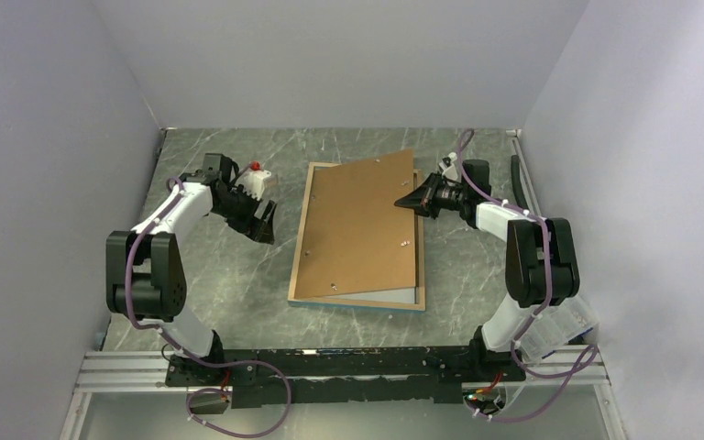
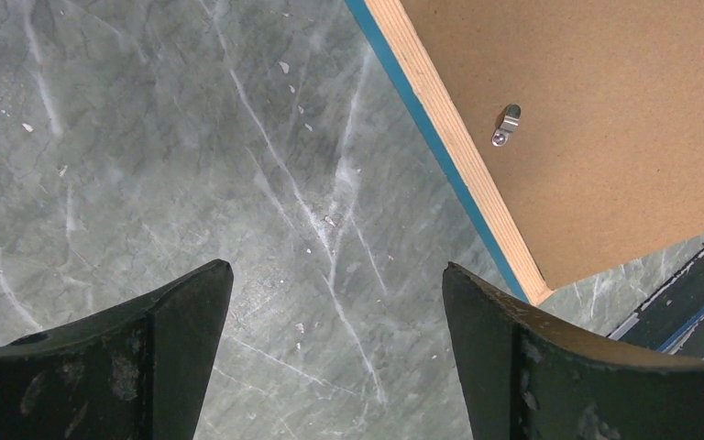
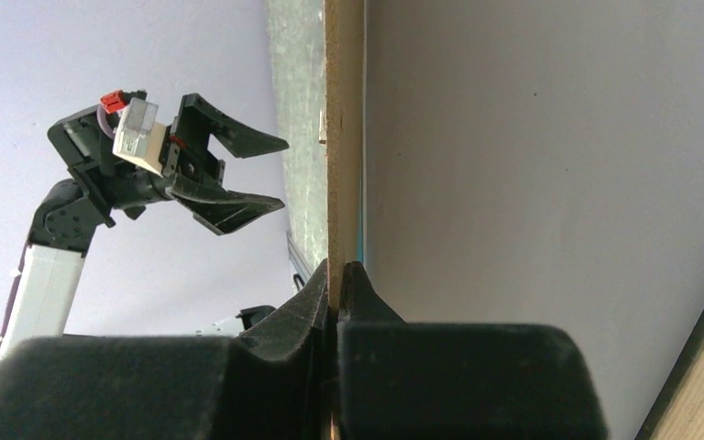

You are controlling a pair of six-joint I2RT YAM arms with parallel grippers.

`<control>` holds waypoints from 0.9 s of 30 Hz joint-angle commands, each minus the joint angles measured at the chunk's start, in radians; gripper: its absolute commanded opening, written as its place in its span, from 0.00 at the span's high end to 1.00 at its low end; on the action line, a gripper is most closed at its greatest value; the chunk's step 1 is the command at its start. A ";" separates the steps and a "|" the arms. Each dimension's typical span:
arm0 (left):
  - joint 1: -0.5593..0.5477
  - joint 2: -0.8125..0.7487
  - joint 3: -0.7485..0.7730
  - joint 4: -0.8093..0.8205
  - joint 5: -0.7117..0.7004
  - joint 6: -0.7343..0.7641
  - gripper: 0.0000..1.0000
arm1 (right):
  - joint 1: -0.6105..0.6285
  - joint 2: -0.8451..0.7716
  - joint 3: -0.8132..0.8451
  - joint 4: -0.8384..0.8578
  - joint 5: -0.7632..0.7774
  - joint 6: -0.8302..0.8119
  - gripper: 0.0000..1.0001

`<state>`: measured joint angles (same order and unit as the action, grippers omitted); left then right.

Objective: Put the photo into the frame
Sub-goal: Turn over the photo frame item on the photo frame.

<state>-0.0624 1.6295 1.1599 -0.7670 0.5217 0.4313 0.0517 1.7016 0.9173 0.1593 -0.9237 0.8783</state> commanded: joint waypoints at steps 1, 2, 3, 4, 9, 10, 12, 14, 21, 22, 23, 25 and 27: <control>-0.008 -0.005 -0.002 0.008 0.000 0.012 0.11 | -0.018 0.009 0.054 0.074 -0.033 -0.016 1.00; -0.009 -0.005 -0.003 0.008 0.001 0.013 0.11 | -0.017 0.013 0.054 0.082 -0.036 -0.011 1.00; -0.009 -0.006 -0.004 0.006 0.001 0.014 0.11 | -0.017 0.018 0.054 0.089 -0.038 -0.006 1.00; -0.010 -0.004 -0.006 0.006 -0.001 0.016 0.11 | -0.018 0.022 0.054 0.096 -0.039 -0.002 1.00; -0.014 0.002 -0.002 -0.001 -0.005 0.019 0.12 | -0.018 0.034 0.057 0.115 -0.045 0.001 1.00; -0.013 0.002 -0.002 -0.001 -0.005 0.019 0.12 | -0.019 0.036 0.058 0.122 -0.048 0.005 1.00; -0.014 0.005 -0.003 -0.003 -0.003 0.017 0.12 | -0.019 0.039 0.057 0.144 -0.051 0.014 1.00; -0.017 0.007 -0.005 -0.003 -0.002 0.017 0.12 | -0.022 0.040 0.057 0.161 -0.053 0.022 1.00; -0.022 0.009 0.001 -0.016 -0.007 0.014 0.13 | -0.026 0.053 0.062 0.209 -0.069 0.047 1.00; -0.022 0.006 0.002 -0.016 -0.006 0.016 0.13 | -0.026 0.057 0.066 0.209 -0.071 0.048 1.00; -0.024 0.003 0.003 -0.015 -0.005 0.017 0.13 | -0.027 0.060 0.066 0.212 -0.073 0.051 1.00; -0.026 0.000 0.005 -0.021 -0.001 0.016 0.13 | -0.026 0.065 0.060 0.230 -0.073 0.064 1.00; -0.029 -0.001 0.004 -0.022 0.001 0.016 0.13 | -0.026 0.063 0.040 0.251 -0.066 0.077 1.00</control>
<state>-0.0814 1.6344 1.1576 -0.7769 0.5148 0.4324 0.0353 1.7695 0.9306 0.2707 -0.9592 0.9112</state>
